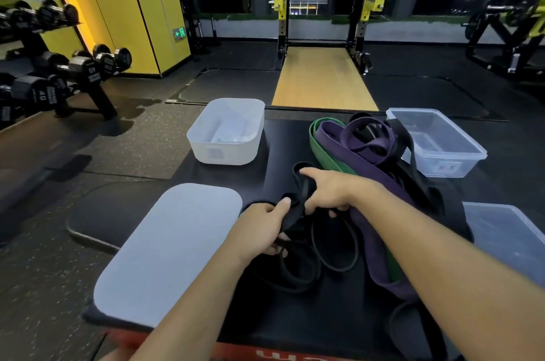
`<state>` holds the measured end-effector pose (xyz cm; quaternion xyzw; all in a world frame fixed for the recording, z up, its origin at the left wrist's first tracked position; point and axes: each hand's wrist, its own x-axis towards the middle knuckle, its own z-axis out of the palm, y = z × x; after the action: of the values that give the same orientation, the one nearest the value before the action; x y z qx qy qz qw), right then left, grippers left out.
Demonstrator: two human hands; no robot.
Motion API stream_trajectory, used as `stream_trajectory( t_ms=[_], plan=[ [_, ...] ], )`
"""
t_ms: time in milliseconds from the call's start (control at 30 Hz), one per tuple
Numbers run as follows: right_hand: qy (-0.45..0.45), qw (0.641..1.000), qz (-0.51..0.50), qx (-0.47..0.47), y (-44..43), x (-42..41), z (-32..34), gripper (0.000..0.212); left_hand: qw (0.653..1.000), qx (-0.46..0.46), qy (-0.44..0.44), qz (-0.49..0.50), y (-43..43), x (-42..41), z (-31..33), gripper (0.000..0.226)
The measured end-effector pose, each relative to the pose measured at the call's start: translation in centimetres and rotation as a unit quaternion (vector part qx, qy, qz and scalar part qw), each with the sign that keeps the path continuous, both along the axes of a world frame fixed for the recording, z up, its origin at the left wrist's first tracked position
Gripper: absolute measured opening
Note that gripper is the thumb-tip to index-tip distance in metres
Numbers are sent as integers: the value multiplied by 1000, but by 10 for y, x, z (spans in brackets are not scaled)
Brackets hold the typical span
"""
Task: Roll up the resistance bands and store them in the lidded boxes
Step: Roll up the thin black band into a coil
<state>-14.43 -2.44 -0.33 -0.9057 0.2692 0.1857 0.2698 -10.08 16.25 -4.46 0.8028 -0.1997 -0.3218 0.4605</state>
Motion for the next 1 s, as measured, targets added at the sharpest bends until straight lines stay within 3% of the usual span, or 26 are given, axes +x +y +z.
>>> stream_trajectory(
  t_ms=[133,300,333,400,467,500,600,667,733,767,833,1000],
  plan=[
    [69,997,30,31,-12,0,2,62,991,17,-131,28,2,9,-10,57],
    [82,987,29,-134,-22,-8,-14,21,962,-22,-270,35,-3,7,-19,15],
    [76,982,23,-171,-20,-10,-15,18,957,-43,-284,42,-5,6,-21,22],
    [66,971,13,-228,-16,-9,-11,18,956,-41,-291,2,-6,2,-23,69],
    [62,974,-7,-217,-18,-3,-2,12,945,48,-313,-85,-7,0,-26,113],
    [54,981,-26,-184,-20,-1,4,10,931,91,-336,-109,-8,0,-26,122],
    [-37,982,-91,-163,-36,8,17,11,922,88,-365,-89,-8,-1,-28,116],
    [-203,957,-136,-155,-45,17,18,36,929,78,-353,-73,-8,-3,-26,111],
    [-345,932,-104,-27,-45,23,19,69,934,86,-342,-60,-8,-6,-26,111],
    [-366,928,-69,17,-44,26,19,85,936,89,-336,-55,-8,-6,-26,112],
    [-331,943,-29,-4,-41,26,18,96,939,83,-330,-49,-8,-7,-29,116],
    [-281,951,-69,-106,-37,25,1,77,942,74,-324,-34,-7,-8,-26,123]
  ],
)
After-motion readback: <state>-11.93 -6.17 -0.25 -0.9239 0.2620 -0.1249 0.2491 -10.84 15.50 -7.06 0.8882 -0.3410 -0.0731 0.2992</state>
